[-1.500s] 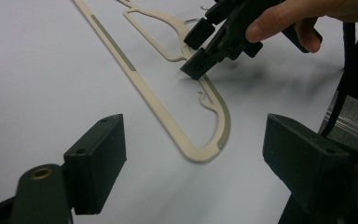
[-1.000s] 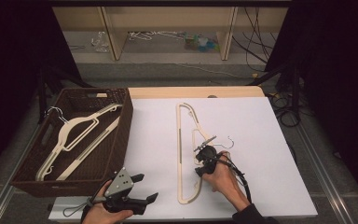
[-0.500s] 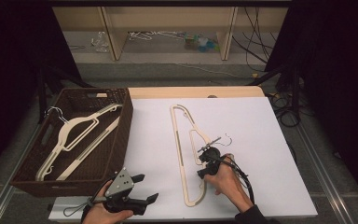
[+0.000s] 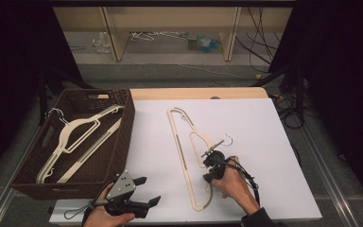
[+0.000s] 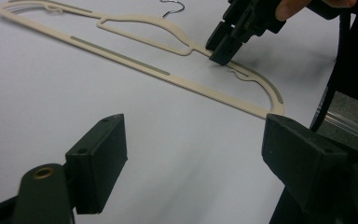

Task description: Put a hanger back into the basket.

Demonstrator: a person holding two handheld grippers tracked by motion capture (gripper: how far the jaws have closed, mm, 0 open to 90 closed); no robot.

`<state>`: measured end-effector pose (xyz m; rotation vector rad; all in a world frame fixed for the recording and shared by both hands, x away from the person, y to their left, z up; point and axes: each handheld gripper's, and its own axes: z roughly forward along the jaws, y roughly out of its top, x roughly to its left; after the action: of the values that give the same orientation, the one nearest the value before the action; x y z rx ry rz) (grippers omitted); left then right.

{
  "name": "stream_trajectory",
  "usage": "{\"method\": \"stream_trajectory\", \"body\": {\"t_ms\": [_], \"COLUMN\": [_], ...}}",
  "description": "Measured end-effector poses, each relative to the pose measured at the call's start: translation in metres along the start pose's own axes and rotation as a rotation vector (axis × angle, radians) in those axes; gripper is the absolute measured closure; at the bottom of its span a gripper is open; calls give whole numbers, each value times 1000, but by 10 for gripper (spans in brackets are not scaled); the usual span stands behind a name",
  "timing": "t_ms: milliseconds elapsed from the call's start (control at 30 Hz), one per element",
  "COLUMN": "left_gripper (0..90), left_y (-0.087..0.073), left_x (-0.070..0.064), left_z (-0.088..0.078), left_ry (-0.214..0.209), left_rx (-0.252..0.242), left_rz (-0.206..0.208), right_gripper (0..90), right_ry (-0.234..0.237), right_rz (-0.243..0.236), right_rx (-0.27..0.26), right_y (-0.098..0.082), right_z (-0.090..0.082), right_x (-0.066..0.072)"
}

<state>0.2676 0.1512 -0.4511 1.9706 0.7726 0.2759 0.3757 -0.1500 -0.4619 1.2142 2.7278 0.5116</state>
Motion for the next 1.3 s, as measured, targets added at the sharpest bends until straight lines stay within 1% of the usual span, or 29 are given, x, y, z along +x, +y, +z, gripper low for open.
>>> {"method": "stream_trajectory", "body": {"t_ms": [100,133,200,300,367,433,467,500,533,600,667,733,767,800,867,900,967,1033,1067,1100,1133,1167,1200,1233,1300], "left_gripper": [220,220,222,222,223,224,224,224,224,224,224,224,224,224,224,224,224,224,224,224,224,224,224,224,224], "left_y": [0,0,0,0,0,0,0,0,0,0,0,0,0,0,0,0,0,0,0,0,0,0,1,1,1], "left_x": [0,0,-1,0,-1,0,0,0,0,0,0,0,-1,0,0,0,0,0,0,0,-1,-1,-1,-1,-1], "left_z": [-1,-1,-1,-1,-1,-1,-1,-1,-1,0,0,0,0,0,0,0,0,0,0,0,0,0,0,0,0], "left_ry": [0,1,6,0,6,5,5,0,-1,-2,-3,-2,2,-3,-2,-2,-2,-2,-2,-1,6,8,7,4,5], "left_rx": [0,-1,0,-1,0,-1,0,-1,1,2,1,1,1,2,2,1,2,1,1,1,1,6,7,3,0], "left_rz": [4,-1,1,1,2,2,2,1,0,4,5,3,3,3,5,1,0,0,-1,4,0,6,13,12,9], "right_gripper": [680,684,696,718,737,769,769,777,785,791,791,787,776,776,742,742,745,748,752,752,754,760,782,786,792], "right_ry": [16,21,28,49,65,78,78,85,87,87,82,63,51,51,53,41,24,20,13,13,9,8,14,13,31], "right_rz": [13,9,-6,-12,-2,-19,-19,-6,-7,-4,-18,-26,-24,-24,-20,-20,-38,-30,-27,-27,-30,-30,-33,-34,-19], "right_rx": [-18,-21,-15,-9,-14,-7,-7,-12,-12,-13,-20,-17,-17,-17,-11,-9,-2,9,6,6,4,-1,5,-5,-6], "right_y": [-3,-4,-5,-6,-8,-11,-11,-13,-13,-14,-15,-15,-15,-15,-15,-15,-15,-15,-15,-15,-15,-16,-16,-16,-17], "right_z": [0,-1,-1,-2,-3,-5,-5,-5,-5,-6,-6,-6,-6,-6,-6,-7,-7,-7,-6,-6,-6,-6,-6,-6,-6], "right_x": [-4,-6,-8,-12,-16,-21,-21,-22,-24,-25,-24,-22,-19,-19,-18,-16,-14,-13,-12,-12,-12,-12,-13,-14,-16]}}
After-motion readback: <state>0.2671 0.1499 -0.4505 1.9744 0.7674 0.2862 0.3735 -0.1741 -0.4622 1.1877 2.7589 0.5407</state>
